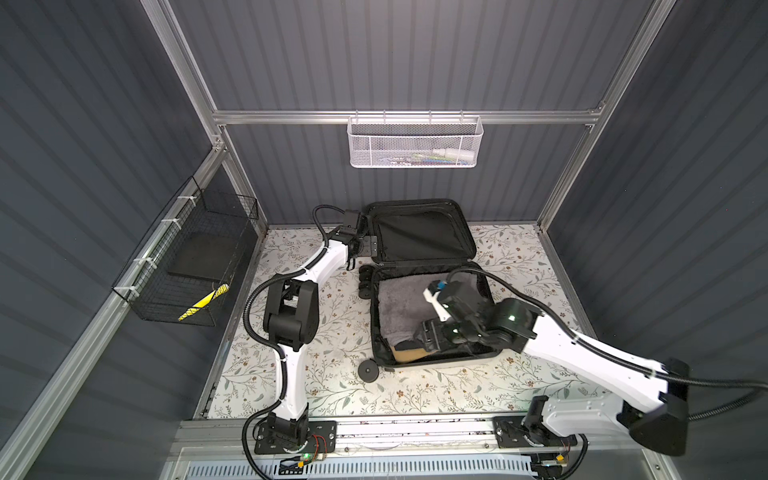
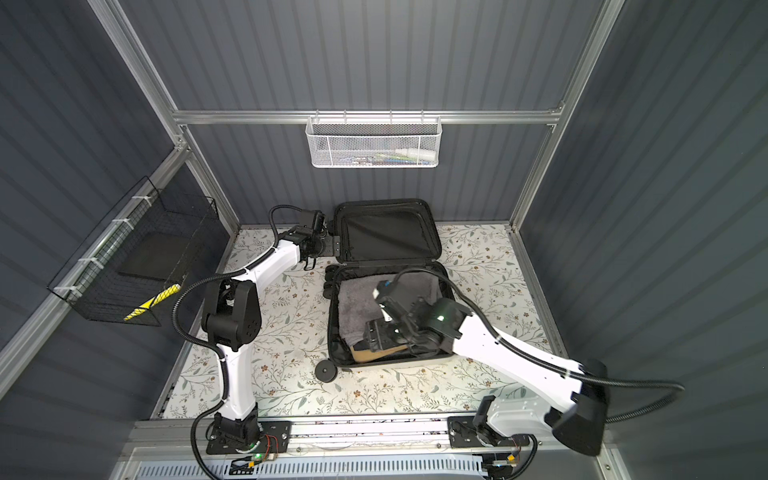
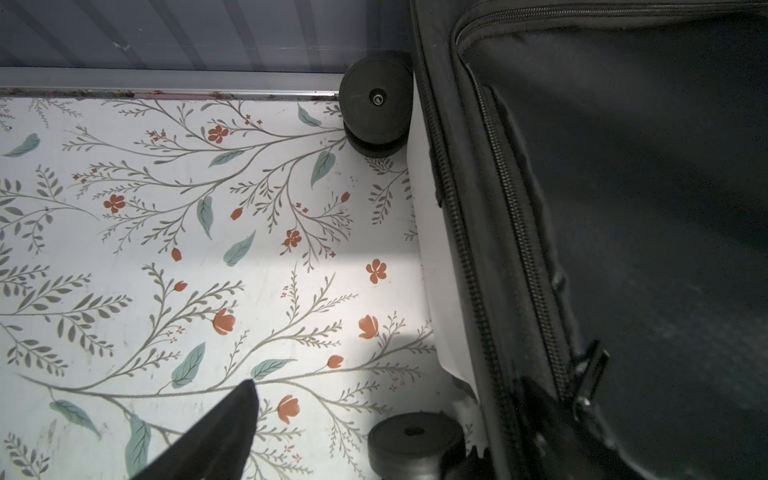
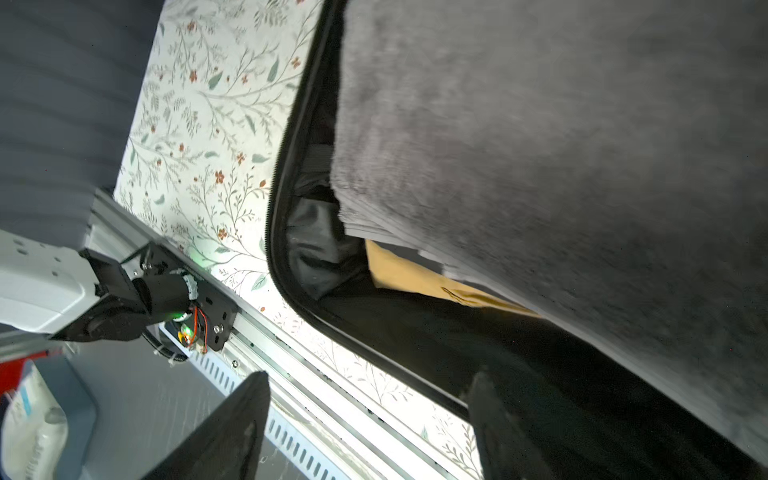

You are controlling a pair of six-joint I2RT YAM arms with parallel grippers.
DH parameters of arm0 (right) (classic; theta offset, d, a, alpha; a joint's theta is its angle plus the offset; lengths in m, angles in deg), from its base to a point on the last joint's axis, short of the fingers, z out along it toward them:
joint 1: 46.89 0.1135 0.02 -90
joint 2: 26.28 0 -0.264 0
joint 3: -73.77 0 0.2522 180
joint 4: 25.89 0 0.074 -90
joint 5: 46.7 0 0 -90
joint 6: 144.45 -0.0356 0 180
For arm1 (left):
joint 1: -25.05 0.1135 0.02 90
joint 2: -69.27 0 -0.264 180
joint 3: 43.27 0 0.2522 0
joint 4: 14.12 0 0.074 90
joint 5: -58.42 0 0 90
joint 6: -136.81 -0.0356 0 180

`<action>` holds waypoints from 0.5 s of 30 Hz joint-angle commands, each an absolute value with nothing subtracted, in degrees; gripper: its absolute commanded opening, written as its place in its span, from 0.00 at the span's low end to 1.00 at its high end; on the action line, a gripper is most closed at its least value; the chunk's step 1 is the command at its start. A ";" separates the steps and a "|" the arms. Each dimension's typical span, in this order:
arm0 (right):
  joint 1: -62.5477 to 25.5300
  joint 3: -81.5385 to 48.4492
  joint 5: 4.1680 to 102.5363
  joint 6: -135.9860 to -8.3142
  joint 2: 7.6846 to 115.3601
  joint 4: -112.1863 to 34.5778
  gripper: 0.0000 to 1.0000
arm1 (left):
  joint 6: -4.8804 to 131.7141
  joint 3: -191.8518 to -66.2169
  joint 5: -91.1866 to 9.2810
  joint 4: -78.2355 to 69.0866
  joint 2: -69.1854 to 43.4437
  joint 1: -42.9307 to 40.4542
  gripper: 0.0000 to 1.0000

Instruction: Pack the luggage

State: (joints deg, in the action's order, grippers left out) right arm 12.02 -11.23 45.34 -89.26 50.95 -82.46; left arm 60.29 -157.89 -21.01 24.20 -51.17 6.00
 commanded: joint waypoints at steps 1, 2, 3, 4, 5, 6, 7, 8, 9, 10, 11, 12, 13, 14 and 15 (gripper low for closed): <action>17.30 -17.92 43.31 -84.62 58.78 -79.43 0.77 | 58.06 -156.63 -19.10 27.97 -49.91 6.51 0.96; 18.89 -20.54 43.02 -83.72 62.23 -79.35 0.77 | 57.82 -156.63 -19.11 28.02 -49.83 6.51 0.96; 20.17 -22.72 42.67 -83.03 64.70 -79.47 0.77 | 57.65 -156.66 -19.22 28.03 -49.82 6.52 0.96; 21.40 -24.92 42.11 -82.23 67.44 -79.54 0.77 | 57.46 -156.72 -19.42 28.16 -49.79 6.51 0.96; 22.50 -27.00 41.74 -81.52 69.86 -79.56 0.77 | 57.27 -156.77 -19.59 28.12 -49.65 6.51 0.96; 23.15 -28.55 41.50 -81.06 71.68 -79.55 0.77 | 57.10 -156.84 -19.63 28.10 -49.68 6.55 0.95; 23.88 -30.07 41.38 -80.47 73.72 -79.48 0.77 | 56.91 -156.81 -19.66 28.06 -49.62 6.55 0.95; 24.41 -31.22 41.32 -79.98 75.54 -79.04 0.77 | 56.69 -156.89 -19.86 28.11 -49.62 6.59 0.95; 24.72 -32.13 41.18 -79.58 77.00 -78.75 0.77 | 56.50 -156.95 -19.97 28.15 -49.64 6.59 0.95; 24.99 -32.84 41.10 -79.25 78.64 -78.38 0.76 | 56.39 -157.05 -20.03 28.15 -49.65 6.59 0.94; 25.16 -33.53 40.97 -79.07 80.07 -78.18 0.76 | 56.07 -157.05 -20.10 28.25 -49.72 6.59 0.94; 25.23 -33.88 40.72 -79.06 81.28 -77.85 0.76 | 55.96 -157.05 -20.17 28.26 -49.73 6.59 0.93; 25.23 -33.87 40.41 -79.35 82.35 -77.28 0.75 | 55.70 -157.05 -20.23 28.28 -49.73 6.66 0.93; 25.20 -33.76 40.06 -79.88 83.34 -76.58 0.75 | 55.60 -157.14 -20.16 28.30 -49.73 6.68 0.92; 25.18 -33.56 39.73 -80.33 84.07 -76.12 0.74 | 55.43 -157.02 -20.25 28.36 -49.78 6.76 0.91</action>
